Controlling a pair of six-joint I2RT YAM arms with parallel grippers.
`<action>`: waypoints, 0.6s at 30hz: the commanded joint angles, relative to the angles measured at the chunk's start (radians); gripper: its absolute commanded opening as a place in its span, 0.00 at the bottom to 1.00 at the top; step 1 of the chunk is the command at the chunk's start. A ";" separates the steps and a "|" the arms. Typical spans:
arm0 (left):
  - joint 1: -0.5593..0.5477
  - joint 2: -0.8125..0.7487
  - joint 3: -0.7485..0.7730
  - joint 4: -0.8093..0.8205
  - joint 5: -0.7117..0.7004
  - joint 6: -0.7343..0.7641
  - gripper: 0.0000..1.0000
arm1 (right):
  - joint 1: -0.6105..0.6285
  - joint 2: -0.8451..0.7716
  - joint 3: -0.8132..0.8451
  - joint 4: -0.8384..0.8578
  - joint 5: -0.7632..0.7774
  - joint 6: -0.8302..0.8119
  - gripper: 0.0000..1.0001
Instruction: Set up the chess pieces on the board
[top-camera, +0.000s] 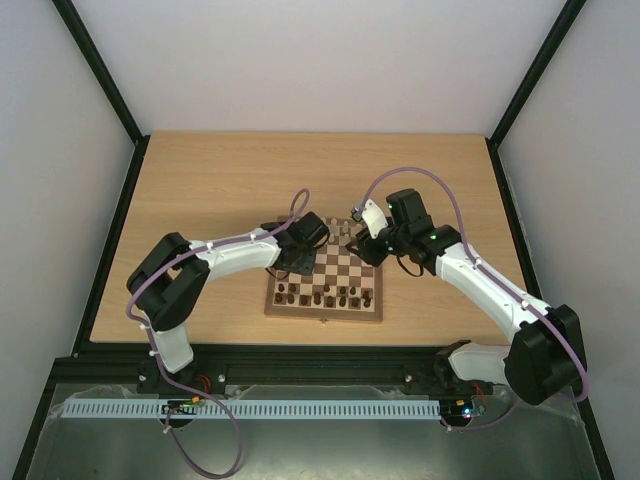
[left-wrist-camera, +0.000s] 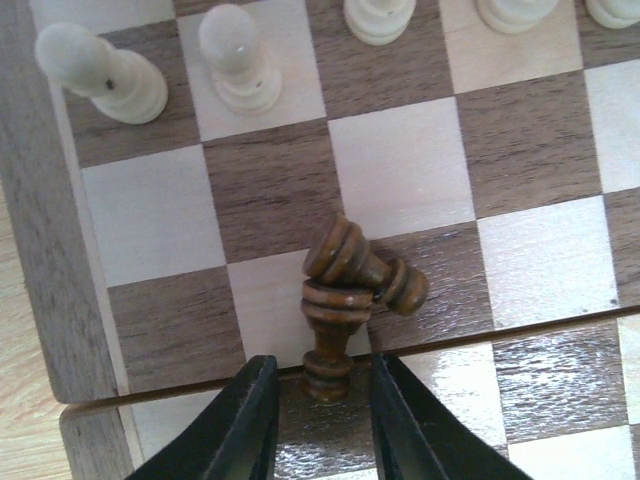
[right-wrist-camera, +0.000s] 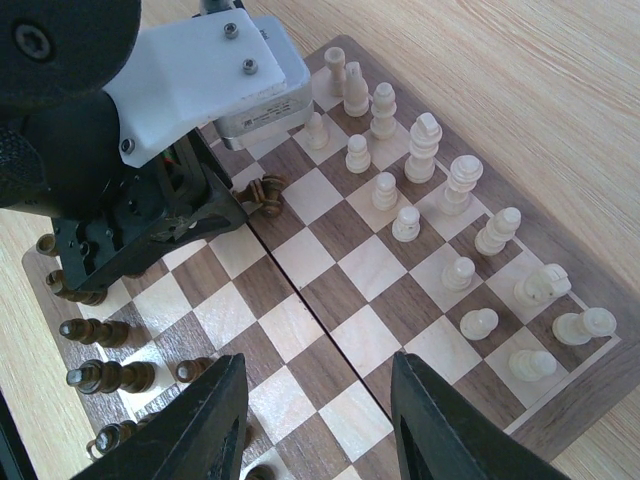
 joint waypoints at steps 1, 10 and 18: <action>0.017 0.037 0.026 0.006 0.037 0.063 0.27 | -0.003 -0.007 -0.007 -0.015 -0.017 -0.009 0.41; 0.031 0.045 0.018 0.016 0.067 0.096 0.17 | -0.003 -0.001 -0.005 -0.017 -0.020 -0.008 0.41; 0.033 0.003 0.004 0.019 0.098 0.137 0.10 | -0.004 0.000 0.000 -0.018 -0.015 0.013 0.40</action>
